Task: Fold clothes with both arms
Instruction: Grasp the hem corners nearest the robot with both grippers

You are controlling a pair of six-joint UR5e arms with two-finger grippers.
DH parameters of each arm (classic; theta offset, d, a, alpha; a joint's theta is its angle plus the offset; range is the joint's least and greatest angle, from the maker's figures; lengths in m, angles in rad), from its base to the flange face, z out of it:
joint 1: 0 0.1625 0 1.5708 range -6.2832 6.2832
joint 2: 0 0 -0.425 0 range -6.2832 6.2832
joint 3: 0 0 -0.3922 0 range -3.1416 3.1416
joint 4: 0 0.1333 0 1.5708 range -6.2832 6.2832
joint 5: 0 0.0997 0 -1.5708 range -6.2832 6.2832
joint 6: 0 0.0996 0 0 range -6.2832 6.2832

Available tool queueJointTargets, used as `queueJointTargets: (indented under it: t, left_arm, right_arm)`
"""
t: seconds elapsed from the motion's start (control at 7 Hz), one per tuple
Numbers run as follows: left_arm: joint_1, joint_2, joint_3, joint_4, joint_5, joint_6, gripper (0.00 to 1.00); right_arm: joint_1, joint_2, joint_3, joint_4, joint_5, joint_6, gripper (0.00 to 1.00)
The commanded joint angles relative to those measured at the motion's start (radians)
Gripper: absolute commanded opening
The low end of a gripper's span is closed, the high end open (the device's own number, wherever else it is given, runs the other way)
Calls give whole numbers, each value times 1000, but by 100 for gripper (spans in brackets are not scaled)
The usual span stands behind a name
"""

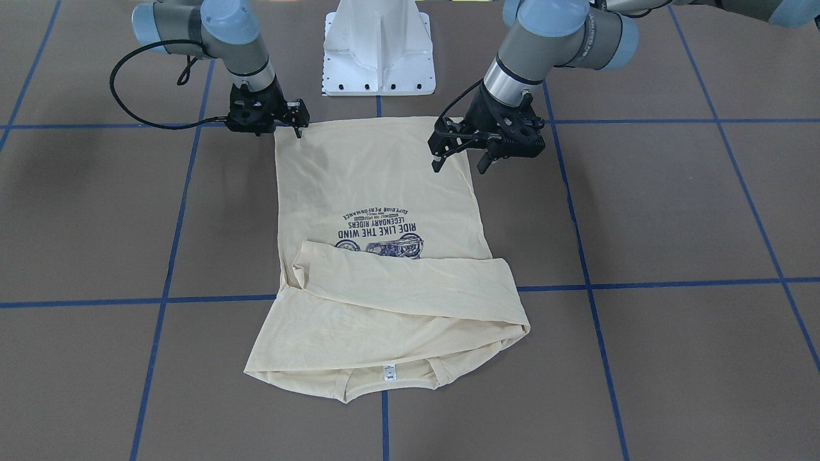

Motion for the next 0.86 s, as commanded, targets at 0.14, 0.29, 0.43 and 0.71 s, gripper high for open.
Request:
queueJointTargets:
  t: [0.14,0.29,0.43,0.71]
  left_arm:
    - [0,0,0,0,0,-1,100]
    - [0,0,0,0,0,-1,100]
    - [0,0,0,0,0,-1,100]
    - [1,-2,0,0,0,-2,100]
  right_arm:
    - [1,5,1,0,46,0,67]
    - [1,5,1,0,55,0,59]
    - [2,5,0,0,63,0,58]
    - [5,3,3,0,64,0,49]
